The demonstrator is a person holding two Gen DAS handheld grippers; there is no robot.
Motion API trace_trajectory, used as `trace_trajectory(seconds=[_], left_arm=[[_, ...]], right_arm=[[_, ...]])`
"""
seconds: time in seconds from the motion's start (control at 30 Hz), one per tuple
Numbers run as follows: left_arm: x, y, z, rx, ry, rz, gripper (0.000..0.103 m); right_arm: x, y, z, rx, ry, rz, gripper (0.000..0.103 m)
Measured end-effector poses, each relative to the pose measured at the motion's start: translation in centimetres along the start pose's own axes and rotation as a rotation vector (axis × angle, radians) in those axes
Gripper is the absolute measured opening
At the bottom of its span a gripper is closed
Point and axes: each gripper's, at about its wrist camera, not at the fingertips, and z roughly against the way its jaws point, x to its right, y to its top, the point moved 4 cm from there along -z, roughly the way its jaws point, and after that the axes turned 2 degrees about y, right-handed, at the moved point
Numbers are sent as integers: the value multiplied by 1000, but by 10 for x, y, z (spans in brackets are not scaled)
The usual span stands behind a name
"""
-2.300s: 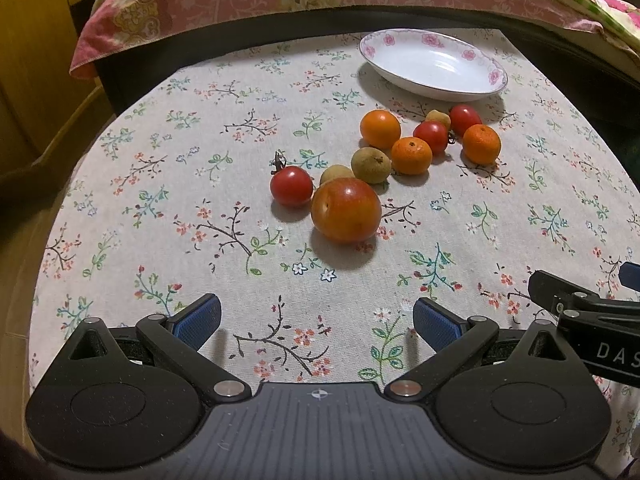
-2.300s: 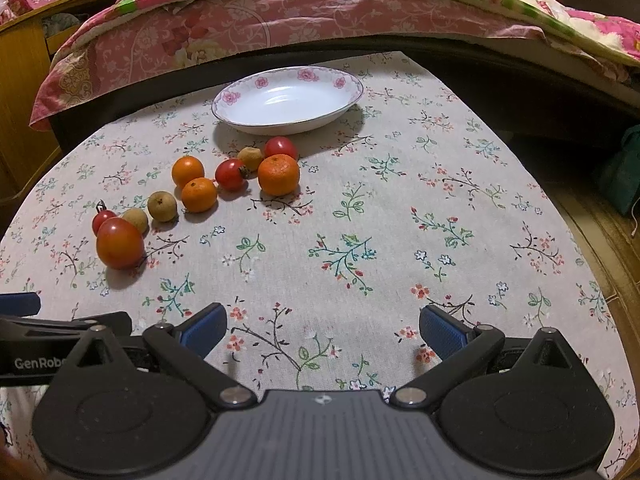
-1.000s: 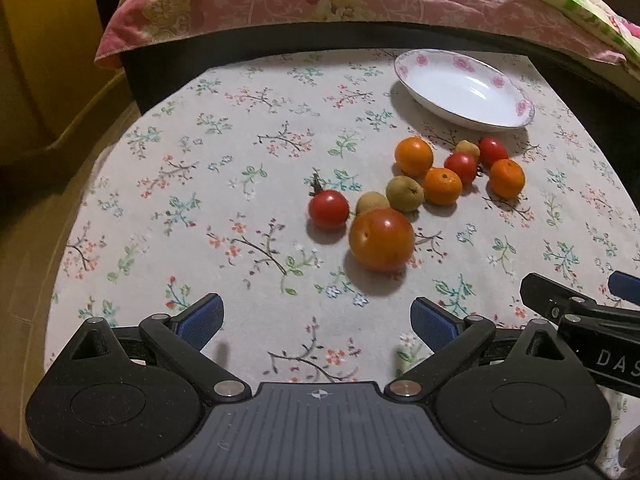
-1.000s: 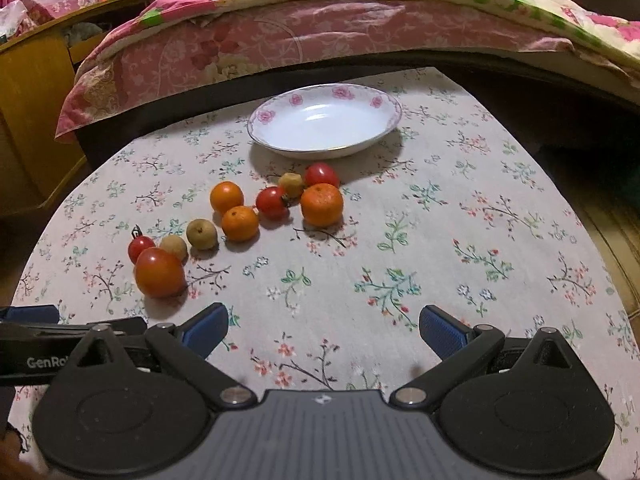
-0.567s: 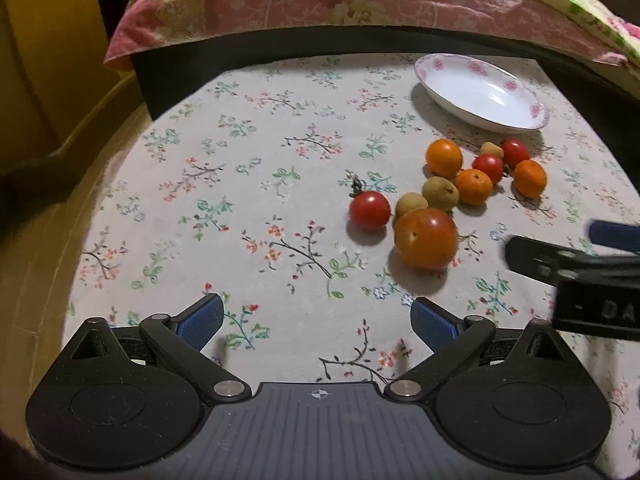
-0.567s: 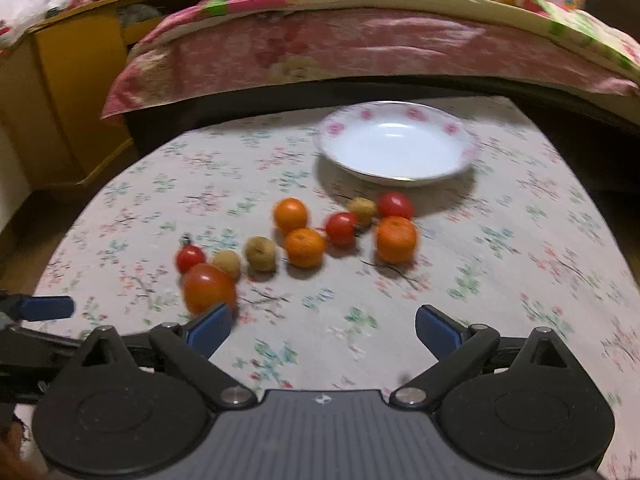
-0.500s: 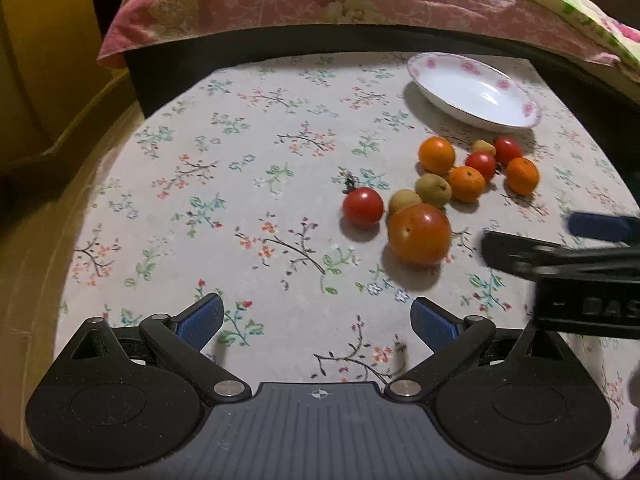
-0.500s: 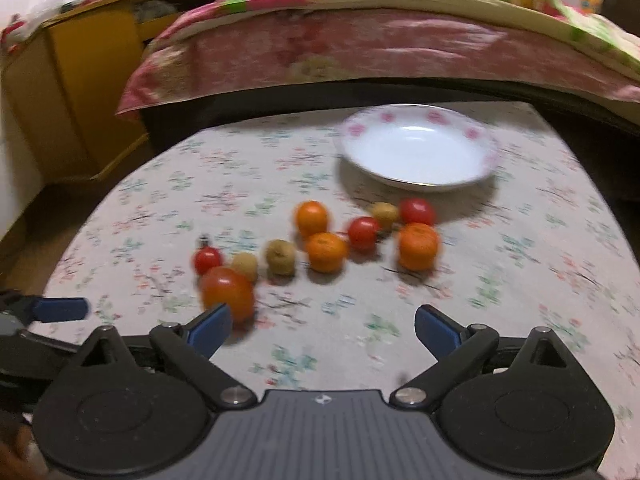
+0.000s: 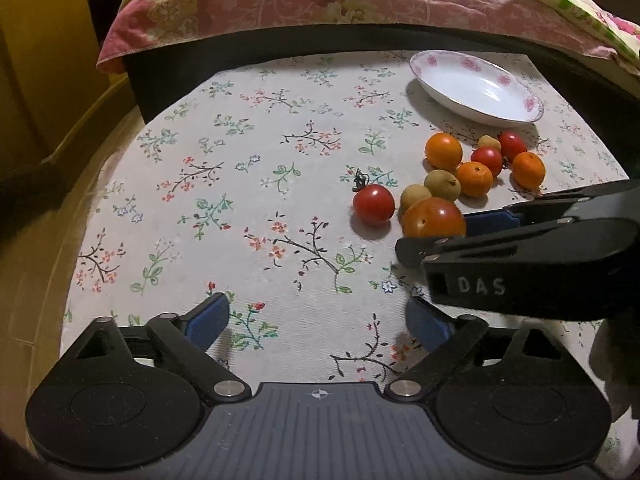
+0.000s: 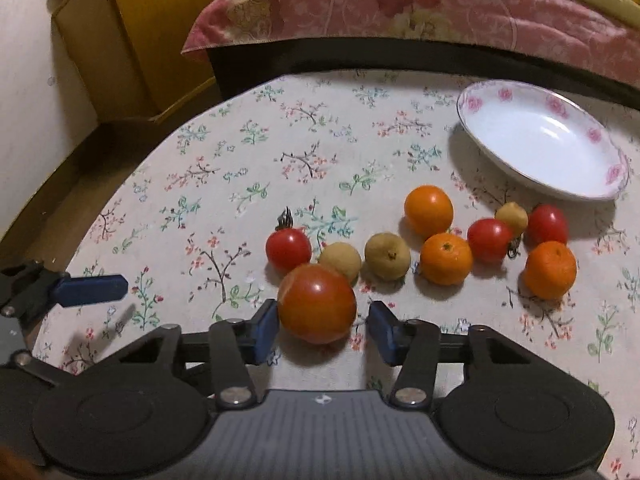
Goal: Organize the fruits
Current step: 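Grasp the large red tomato with the right tool, then grasp the stemmed cherry tomato with the left tool while the right tool holds the large tomato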
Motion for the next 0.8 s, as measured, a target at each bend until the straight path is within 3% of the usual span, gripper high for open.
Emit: trace_trajectory(seconds=[0.1,0.27,0.33,0.47,0.7,0.8], left_arm=[[1,1,-1,-10,-17,-1,76],[11,7,0,2,-43,-52,72],[20,14,-1,15,-59,-101,65],[31,33,-5,76,-72,-186,64],[36,43,-35,44,-95,-314,60],[38,44,-40,61,-111,-323,61]], right_arm=[[1,2,-1,-8,20,-13,38],[9,-6,17,-25,20,-20,38],[20,-9,30,-27,14,-38,38],[42,-14,54,-38,-10,-68,38],[66,-9,67,-8,36,-167,38],[68,-9,61,-19,68,-183,38]])
